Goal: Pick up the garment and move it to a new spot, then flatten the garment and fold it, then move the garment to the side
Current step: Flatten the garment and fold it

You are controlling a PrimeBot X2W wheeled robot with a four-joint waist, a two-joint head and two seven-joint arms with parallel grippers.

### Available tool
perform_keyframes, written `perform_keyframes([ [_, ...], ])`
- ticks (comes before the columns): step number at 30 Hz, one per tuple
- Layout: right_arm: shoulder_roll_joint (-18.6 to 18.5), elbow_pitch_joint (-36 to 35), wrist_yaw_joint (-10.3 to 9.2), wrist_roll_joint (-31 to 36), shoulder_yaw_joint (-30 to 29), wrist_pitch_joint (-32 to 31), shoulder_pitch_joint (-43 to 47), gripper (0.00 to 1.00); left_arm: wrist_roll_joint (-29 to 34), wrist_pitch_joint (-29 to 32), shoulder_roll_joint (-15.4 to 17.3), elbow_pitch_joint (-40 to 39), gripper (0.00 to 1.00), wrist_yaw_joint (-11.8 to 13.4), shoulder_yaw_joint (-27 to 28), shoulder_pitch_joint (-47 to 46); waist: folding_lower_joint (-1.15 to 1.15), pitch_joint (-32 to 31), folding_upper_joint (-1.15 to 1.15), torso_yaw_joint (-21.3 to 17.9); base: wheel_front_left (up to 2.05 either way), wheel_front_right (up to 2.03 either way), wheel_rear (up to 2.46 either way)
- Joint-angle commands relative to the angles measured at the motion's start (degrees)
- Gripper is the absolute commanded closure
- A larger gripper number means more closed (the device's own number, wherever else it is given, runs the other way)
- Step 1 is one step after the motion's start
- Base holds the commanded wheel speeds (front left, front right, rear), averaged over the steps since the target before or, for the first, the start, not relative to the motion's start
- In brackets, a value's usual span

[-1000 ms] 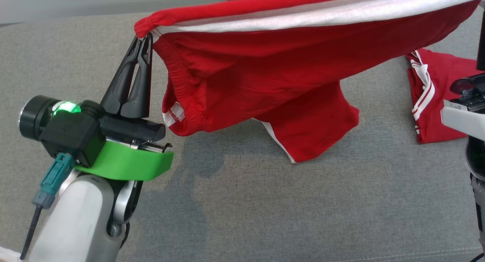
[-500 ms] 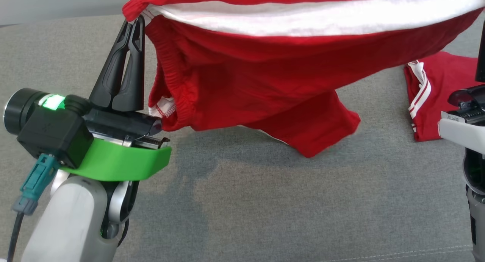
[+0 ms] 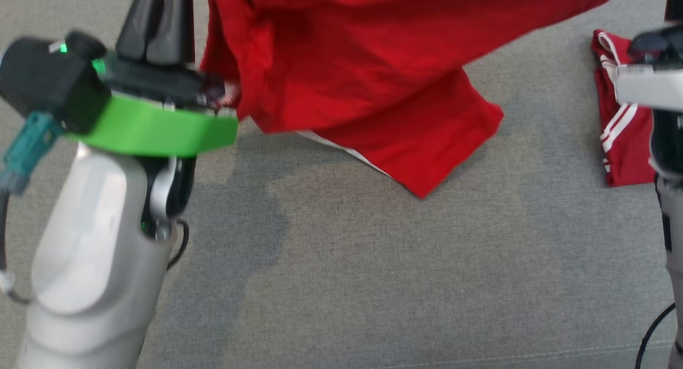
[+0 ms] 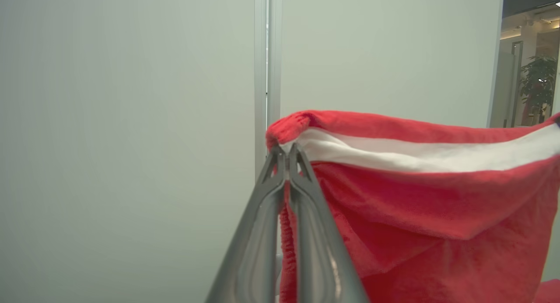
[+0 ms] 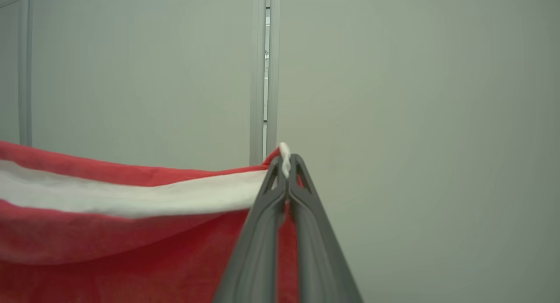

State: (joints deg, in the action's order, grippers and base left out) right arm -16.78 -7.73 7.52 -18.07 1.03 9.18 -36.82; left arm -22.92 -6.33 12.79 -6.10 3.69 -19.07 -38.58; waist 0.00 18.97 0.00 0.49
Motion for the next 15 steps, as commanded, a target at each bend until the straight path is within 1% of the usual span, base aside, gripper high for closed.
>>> perform_keyframes([
  [1,-0.48,2.45,-0.08,-0.98,0.74,0.08,-3.14,1.00,-0.67,-1.22,-0.69,2.54,1.00,-0.92,0.23,-3.55,0.00,3.09,0.00,0.87,0.00,0.00,0.00],
  [4,-1.15,9.61,-0.07,-2.90,2.83,0.11,-10.22,1.00,-1.27,-3.56,-2.50,9.97,1.00,-2.81,0.36,-9.95,0.00,5.28,0.00,1.35,0.00,0.00,0.00],
  [8,-1.75,20.39,-0.06,-4.95,6.12,-0.08,-20.68,1.00,-1.60,-5.95,-4.99,21.83,1.00,-5.62,-0.08,-20.18,0.00,7.48,0.00,2.20,0.00,0.00,0.00],
  [9,-1.50,25.89,-0.06,-5.76,7.71,0.46,-26.32,1.00,-1.96,-6.87,-5.96,28.50,1.00,-6.73,0.18,-25.46,0.00,8.21,0.00,2.47,0.00,0.00,0.00],
  [10,-1.50,25.89,-0.06,-5.76,7.71,0.46,-26.32,1.00,-1.96,-6.87,-5.96,28.50,1.00,-6.73,0.18,-25.46,0.00,8.21,0.00,2.47,0.00,0.00,0.00],
  [13,-0.40,33.89,-0.05,-6.38,9.25,1.69,-34.46,1.00,-2.34,-7.75,-7.30,37.79,1.00,-7.79,0.55,-33.00,0.00,8.76,0.00,2.58,0.00,0.00,0.00],
  [15,1.31,39.14,-0.06,-7.04,9.58,3.02,-39.21,1.00,-2.68,-8.05,-7.88,43.49,1.00,-8.19,0.83,-37.19,0.00,8.55,0.00,2.43,0.00,0.00,0.00],
])
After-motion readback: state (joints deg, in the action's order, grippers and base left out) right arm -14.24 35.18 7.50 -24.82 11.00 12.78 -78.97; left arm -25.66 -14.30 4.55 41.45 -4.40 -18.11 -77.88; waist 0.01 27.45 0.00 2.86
